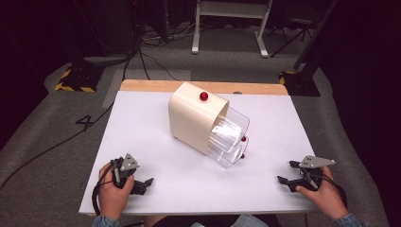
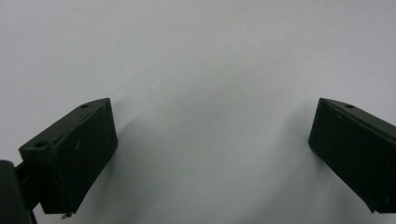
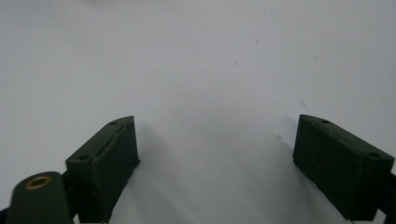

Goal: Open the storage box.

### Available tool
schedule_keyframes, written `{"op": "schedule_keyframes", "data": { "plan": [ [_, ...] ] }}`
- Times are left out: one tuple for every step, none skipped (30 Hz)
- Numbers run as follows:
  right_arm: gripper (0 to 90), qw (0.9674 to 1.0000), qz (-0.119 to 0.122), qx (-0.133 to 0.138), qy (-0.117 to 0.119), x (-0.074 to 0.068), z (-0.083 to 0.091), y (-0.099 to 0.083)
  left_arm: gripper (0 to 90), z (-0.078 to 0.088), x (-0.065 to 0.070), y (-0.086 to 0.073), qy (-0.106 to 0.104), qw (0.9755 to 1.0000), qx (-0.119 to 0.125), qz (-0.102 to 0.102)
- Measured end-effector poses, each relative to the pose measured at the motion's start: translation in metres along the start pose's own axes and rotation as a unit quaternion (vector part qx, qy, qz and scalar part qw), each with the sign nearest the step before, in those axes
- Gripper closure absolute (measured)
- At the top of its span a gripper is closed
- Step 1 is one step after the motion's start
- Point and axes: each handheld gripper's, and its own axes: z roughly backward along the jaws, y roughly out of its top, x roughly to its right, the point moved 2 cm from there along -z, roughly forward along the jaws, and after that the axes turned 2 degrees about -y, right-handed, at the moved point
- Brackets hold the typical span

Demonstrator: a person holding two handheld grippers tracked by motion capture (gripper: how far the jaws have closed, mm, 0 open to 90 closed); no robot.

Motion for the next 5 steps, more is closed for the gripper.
{"op": "schedule_keyframes", "data": {
  "plan": [
    [13.8, 1.0000, 0.000, 0.000, -0.001, -0.0001, 0.0000, 0.0000, 1.4, 0.0002, -0.0004, 0.0001, 0.001, 1.0000, -0.001, -0.003],
    [13.8, 1.0000, 0.000, 0.000, -0.001, -0.0001, 0.0000, 0.0001, 1.4, 0.0001, -0.0004, 0.0001, 0.001, 1.0000, -0.001, -0.003],
    [13.9, 1.0000, 0.000, 0.000, 0.000, 0.0001, 0.0000, 0.0001, 1.4, 0.0001, -0.0005, 0.0002, 0.001, 1.0000, -0.001, -0.004],
    [13.9, 1.0000, -0.001, 0.001, 0.001, 0.0002, -0.0001, 0.0000, 1.4, 0.0001, -0.0005, 0.0002, 0.001, 1.0000, -0.001, -0.004],
    [13.9, 1.0000, -0.001, 0.001, 0.001, 0.0002, -0.0001, 0.0000, 1.4, 0.0002, -0.0004, 0.0001, 0.001, 1.0000, -0.001, -0.003]
  ]
}}
